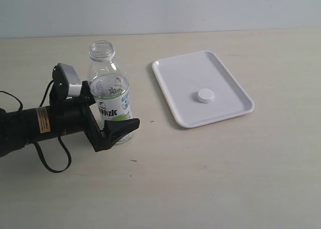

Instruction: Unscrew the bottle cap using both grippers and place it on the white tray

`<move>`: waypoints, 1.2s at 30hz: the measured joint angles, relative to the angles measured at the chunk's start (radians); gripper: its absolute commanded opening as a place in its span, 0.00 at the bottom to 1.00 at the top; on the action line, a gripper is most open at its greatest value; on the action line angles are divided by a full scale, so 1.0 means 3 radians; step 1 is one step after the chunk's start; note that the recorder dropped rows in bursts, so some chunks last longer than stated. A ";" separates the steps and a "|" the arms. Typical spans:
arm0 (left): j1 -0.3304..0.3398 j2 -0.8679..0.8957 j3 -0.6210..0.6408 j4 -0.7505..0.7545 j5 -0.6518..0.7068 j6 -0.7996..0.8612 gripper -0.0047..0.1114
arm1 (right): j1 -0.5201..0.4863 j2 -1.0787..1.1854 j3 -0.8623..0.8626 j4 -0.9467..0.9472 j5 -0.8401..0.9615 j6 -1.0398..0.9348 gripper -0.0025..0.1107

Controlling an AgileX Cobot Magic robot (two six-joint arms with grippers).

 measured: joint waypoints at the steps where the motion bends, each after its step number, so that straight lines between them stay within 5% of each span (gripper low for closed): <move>1: 0.0026 -0.0021 0.0000 0.0038 0.0000 0.0000 0.94 | 0.0000 0.0000 0.0000 0.0000 0.0000 0.0000 0.14; 12: 0.0357 -0.0146 0.0000 0.0658 0.0000 -0.0108 0.94 | 0.0000 0.0000 0.0000 0.0000 0.0000 0.0000 0.14; 24: 0.1263 -0.0297 0.0000 0.1210 0.0000 -0.0974 0.94 | 0.0000 0.0000 0.0000 0.0000 0.0007 0.0000 0.14; 36: 0.1220 -0.0303 0.0000 0.1334 0.0000 -0.1162 0.93 | 0.0000 0.0000 0.0000 0.0000 0.0025 0.0000 0.14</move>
